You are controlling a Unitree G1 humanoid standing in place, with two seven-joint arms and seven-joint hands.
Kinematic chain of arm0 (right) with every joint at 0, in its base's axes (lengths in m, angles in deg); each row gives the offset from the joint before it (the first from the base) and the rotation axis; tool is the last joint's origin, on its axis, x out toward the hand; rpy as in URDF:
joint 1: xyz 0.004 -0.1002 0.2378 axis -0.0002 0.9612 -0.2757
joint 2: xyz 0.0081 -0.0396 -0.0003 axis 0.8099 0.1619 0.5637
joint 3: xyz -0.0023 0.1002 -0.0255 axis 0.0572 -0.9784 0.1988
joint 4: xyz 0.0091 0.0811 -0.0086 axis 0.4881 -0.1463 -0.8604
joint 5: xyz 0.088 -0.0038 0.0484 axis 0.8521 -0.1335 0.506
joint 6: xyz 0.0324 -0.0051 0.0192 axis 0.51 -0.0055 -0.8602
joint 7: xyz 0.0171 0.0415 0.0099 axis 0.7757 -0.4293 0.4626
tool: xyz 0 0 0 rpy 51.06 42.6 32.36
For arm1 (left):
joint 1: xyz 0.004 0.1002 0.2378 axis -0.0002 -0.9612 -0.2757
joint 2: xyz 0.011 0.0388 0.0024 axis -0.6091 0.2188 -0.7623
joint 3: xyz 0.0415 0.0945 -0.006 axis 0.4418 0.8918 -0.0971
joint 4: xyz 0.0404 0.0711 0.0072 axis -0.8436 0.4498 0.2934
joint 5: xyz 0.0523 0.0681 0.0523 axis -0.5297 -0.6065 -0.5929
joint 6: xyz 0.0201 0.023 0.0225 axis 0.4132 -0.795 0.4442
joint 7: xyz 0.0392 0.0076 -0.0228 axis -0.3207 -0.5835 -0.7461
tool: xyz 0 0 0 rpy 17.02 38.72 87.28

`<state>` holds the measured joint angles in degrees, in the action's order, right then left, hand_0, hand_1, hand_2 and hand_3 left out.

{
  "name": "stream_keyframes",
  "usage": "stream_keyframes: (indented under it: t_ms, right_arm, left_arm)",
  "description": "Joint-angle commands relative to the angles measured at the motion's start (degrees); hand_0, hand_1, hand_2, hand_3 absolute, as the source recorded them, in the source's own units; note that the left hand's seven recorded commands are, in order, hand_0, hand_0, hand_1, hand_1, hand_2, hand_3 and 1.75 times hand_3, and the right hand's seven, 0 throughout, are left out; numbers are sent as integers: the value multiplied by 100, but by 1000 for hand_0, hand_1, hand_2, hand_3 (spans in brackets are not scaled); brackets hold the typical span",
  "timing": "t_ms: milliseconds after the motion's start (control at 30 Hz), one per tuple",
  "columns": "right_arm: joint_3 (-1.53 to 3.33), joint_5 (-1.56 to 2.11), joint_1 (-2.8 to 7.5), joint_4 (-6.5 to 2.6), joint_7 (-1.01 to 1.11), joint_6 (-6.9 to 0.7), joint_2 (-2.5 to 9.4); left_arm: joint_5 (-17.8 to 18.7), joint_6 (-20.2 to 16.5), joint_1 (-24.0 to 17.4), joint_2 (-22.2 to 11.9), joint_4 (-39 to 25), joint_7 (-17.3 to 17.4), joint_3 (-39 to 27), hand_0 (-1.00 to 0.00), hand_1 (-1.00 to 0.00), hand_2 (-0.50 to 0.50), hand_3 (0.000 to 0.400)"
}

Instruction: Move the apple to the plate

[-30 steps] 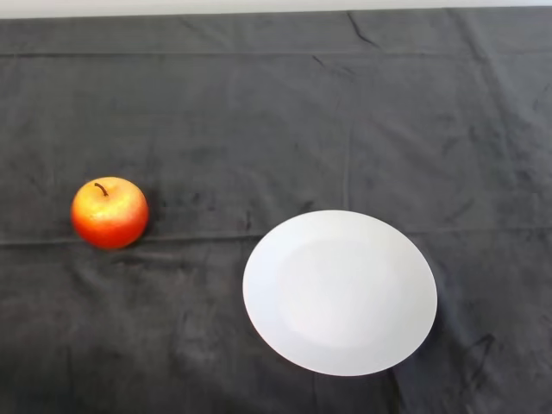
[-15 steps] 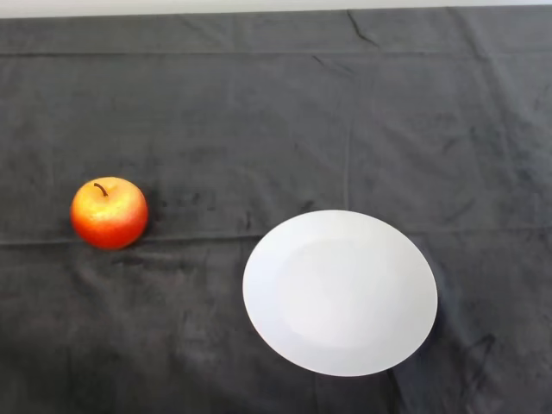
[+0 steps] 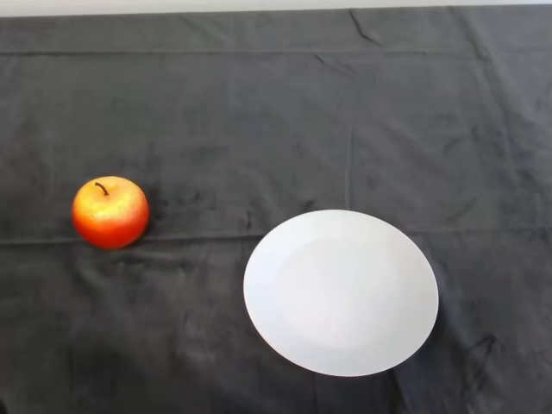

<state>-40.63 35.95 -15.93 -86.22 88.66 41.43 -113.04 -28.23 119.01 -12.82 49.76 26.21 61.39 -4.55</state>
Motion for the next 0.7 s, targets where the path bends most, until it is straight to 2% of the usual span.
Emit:
stream_keyframes:
  t_ms: [33,367,700]
  right_arm:
    - [-36,38,180,-74,19,40,-95]
    - [-35,39,183,-66,16,40,-92]
    - [-34,40,186,-58,13,40,-88]
  left_arm:
    - [-149,-53,107,29,-311,148,124,0,0,0,0]
    - [-218,-227,44,276,-313,947,344,0,0,0,0]
    - [-218,-651,-94,394,-313,2148,604,0,0,0,0]
